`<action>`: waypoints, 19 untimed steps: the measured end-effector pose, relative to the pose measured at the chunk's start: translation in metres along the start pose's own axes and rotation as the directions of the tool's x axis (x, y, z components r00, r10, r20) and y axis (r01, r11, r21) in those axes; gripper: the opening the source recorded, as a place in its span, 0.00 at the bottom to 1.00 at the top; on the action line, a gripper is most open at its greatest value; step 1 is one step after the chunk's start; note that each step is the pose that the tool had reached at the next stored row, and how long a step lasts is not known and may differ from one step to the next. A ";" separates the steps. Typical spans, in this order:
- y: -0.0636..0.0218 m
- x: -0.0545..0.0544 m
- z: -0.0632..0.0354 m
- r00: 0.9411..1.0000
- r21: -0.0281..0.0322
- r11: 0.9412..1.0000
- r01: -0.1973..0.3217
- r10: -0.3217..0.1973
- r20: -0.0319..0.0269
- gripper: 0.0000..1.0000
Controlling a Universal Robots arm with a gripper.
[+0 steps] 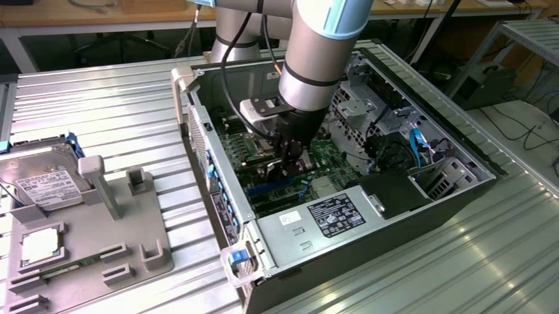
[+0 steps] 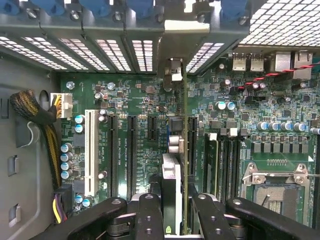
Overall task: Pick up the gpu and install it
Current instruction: 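Insert the gpu into the slot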
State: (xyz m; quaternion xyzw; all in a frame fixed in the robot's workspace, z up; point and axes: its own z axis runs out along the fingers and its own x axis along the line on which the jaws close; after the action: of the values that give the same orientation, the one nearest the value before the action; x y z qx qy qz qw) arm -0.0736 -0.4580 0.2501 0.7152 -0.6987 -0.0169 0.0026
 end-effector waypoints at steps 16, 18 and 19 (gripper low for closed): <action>0.0039 -0.002 0.0005 1.000 0.000 1.000 0.000 0.000 0.000 0.28; 0.0051 -0.002 0.0005 1.000 0.000 1.000 -0.005 0.005 0.000 0.28; 0.0081 -0.002 0.0007 1.000 0.000 1.000 -0.006 0.006 0.000 0.28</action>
State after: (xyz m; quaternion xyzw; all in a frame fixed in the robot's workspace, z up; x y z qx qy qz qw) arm -0.0817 -0.4560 0.2497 0.7132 -0.7007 -0.0170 0.0025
